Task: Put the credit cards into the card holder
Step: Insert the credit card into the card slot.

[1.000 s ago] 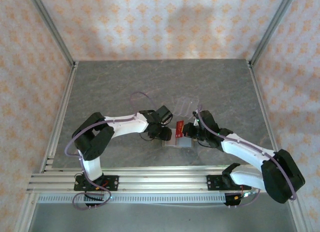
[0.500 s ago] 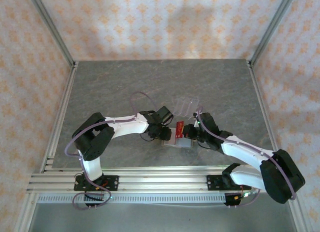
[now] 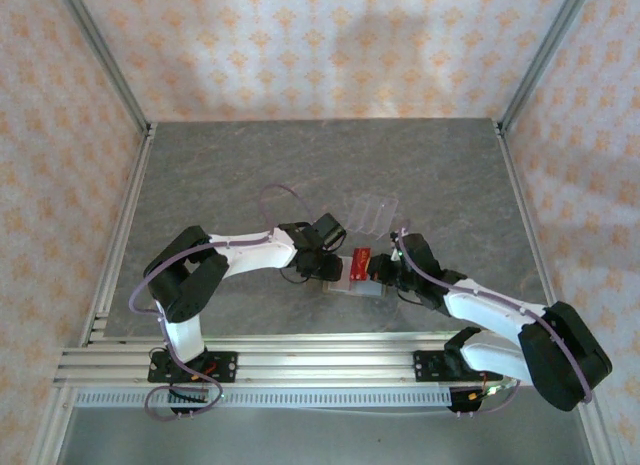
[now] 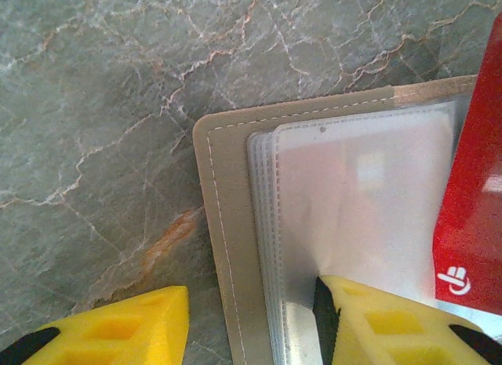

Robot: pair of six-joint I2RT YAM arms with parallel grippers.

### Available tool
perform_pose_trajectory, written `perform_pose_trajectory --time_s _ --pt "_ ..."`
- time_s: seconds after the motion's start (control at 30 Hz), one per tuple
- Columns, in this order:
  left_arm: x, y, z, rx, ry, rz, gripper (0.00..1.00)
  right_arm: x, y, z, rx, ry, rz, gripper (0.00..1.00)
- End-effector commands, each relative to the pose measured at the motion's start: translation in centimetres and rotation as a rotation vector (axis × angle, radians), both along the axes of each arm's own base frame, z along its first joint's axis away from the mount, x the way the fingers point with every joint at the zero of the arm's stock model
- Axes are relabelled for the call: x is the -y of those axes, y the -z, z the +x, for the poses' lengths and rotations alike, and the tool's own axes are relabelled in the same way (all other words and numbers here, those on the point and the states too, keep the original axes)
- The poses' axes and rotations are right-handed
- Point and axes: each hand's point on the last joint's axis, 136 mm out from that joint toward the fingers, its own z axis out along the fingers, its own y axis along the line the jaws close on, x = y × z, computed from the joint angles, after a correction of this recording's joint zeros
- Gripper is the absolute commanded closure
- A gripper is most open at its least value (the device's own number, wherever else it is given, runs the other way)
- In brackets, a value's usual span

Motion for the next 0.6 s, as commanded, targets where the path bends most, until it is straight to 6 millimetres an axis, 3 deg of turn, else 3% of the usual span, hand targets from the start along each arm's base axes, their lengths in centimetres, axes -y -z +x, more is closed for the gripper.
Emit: perform_pose_trajectory --time_s 0.0,0.57 --pt "-1.8 2.1 -1.0 -0.024 -0.014 0.086 0.54 -0.1 0.1 -0.2 0.004 0.011 0.026 1.00" --pt "-1.7 2.6 -1.1 -0.034 -0.021 0.084 0.54 1.1 3.0 -2.8 -0.066 0.027 0.034 1.00"
